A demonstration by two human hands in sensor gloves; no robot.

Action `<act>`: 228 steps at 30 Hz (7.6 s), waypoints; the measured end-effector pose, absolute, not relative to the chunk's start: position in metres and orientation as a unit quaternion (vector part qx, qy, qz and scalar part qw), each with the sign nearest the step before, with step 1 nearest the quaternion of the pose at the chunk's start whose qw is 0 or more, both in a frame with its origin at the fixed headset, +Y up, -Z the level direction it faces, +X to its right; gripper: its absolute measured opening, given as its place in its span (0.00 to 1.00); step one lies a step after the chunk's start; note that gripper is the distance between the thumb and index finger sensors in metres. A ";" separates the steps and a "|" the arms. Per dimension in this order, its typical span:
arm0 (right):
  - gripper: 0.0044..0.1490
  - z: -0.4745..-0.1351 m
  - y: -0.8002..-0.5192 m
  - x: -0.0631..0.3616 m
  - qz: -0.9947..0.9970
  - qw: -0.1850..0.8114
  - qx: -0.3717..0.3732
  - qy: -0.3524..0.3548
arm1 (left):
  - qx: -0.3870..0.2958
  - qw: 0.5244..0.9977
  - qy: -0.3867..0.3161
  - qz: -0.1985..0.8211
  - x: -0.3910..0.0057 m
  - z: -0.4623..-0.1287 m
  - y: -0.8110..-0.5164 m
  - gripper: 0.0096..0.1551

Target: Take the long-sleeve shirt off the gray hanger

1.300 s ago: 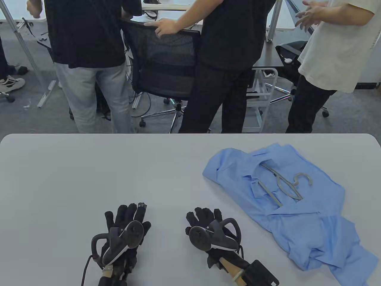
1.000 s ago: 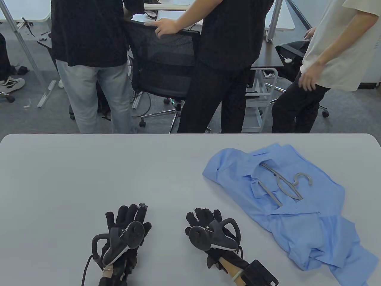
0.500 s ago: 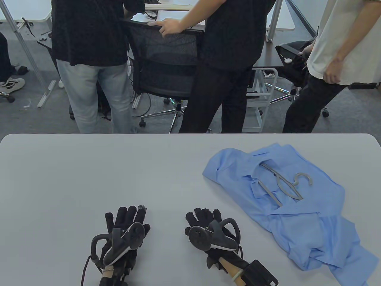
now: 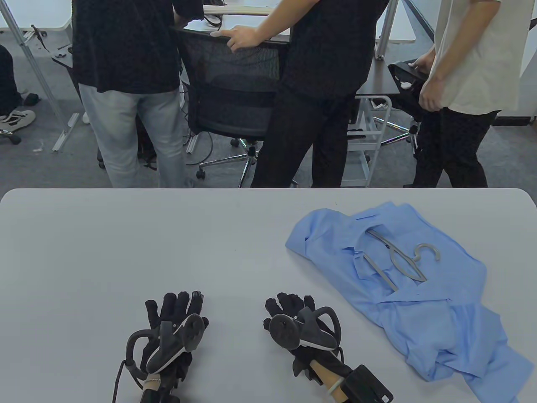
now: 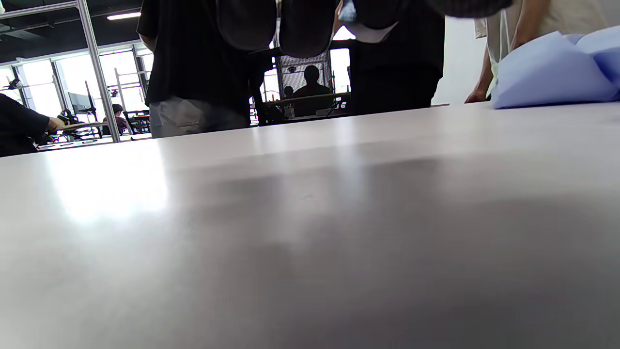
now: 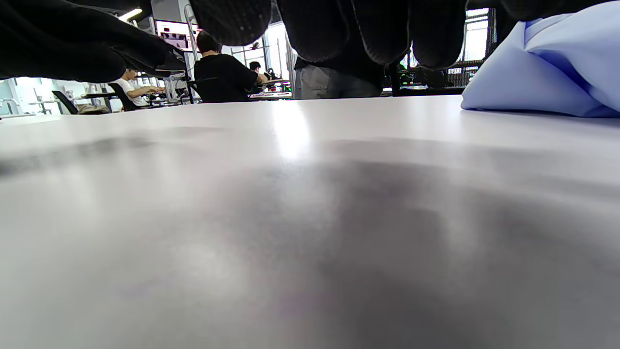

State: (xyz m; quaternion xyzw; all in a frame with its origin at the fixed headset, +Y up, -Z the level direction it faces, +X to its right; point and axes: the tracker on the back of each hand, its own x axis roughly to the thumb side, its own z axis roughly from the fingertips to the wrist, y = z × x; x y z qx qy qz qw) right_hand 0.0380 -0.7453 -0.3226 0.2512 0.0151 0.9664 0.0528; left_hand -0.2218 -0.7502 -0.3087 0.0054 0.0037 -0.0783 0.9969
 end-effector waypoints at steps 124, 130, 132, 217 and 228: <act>0.52 -0.319 -0.698 -0.015 0.952 0.027 0.208 -0.222 | 0.116 0.938 0.157 0.287 -0.289 -0.296 -0.714 0.31; 0.52 -0.314 -0.694 -0.015 0.946 0.025 0.215 -0.239 | 0.097 0.917 0.182 0.342 -0.303 -0.294 -0.719 0.32; 0.52 -0.313 -0.695 -0.015 0.946 0.025 0.218 -0.240 | 0.092 0.914 0.185 0.349 -0.305 -0.293 -0.721 0.32; 0.52 -0.294 -0.704 -0.032 0.916 -0.034 0.288 -0.276 | 0.115 0.969 0.020 0.219 -0.235 -0.300 -0.698 0.30; 0.41 -0.287 -0.671 -0.014 0.905 0.001 0.387 -0.179 | 0.111 0.953 0.036 0.281 -0.249 -0.302 -0.701 0.28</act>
